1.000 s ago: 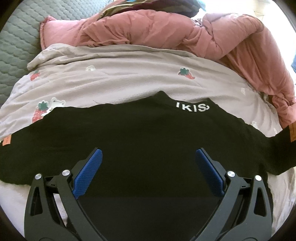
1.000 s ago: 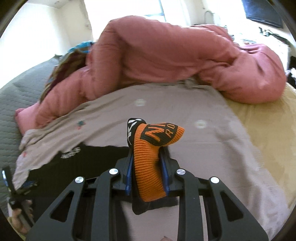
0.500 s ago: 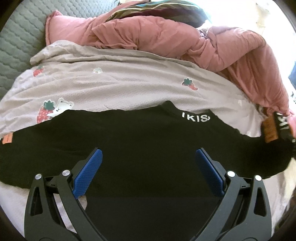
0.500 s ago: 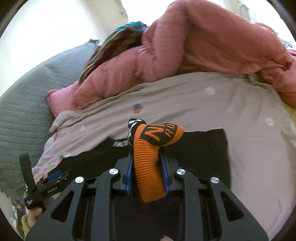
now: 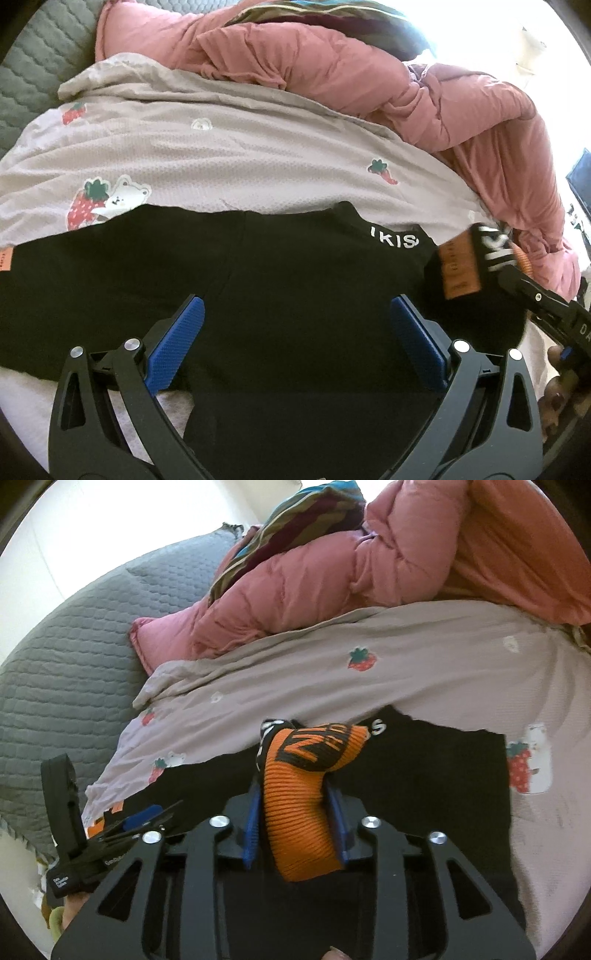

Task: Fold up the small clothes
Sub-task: 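Lift the sleeve with the right tool and lay it across the shirt body, then open the right tool to release the cuff onto the shirt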

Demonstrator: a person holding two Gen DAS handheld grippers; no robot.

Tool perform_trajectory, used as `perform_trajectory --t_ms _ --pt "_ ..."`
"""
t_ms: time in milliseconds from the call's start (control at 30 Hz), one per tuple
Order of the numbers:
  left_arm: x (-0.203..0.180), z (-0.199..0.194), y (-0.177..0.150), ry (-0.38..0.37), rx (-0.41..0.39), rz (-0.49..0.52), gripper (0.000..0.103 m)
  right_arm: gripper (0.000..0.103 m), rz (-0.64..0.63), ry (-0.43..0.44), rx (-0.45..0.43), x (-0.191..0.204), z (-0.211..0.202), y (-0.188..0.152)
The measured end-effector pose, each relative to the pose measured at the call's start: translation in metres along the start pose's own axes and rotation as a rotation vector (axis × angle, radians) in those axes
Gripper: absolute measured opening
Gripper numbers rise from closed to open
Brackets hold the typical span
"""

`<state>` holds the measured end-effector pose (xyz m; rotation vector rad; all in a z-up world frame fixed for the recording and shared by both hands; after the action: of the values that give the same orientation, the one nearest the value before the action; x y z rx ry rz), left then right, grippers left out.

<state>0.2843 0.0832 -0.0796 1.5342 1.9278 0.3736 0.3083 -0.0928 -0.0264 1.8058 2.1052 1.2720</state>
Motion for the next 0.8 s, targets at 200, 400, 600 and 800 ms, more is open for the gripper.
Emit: perform_trajectory --t_ms 200,400,600,800 --pt "0.009 -0.001 0.001 -0.020 0.010 -0.031 0.095 0.049 -0.040 0.020 -0.028 0.010 -0.005 0.002" --pt "0.015 0.001 0.000 -0.081 0.025 -0.087 0.095 0.057 -0.050 -0.081 -0.041 -0.020 -0.014 -0.005" --pt "0.016 0.015 -0.010 -0.109 0.069 -0.111 0.089 0.060 -0.071 -0.224 -0.060 -0.062 -0.026 -0.015" --pt "-0.003 0.032 -0.029 -0.064 0.119 -0.026 0.064 0.061 -0.064 -0.291 -0.061 -0.091 -0.036 -0.025"
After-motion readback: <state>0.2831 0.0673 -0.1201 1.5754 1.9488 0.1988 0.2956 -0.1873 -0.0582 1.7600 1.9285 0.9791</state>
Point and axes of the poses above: each gripper's, at about its wrist camera, not at the fingertips, and z roughly the way its jaws point, x to its left, y to its top, the point moved 10 cm from there along z, roughly the way its jaws point, and after that the axes turned 1 degree about y, right-handed, at the moved point
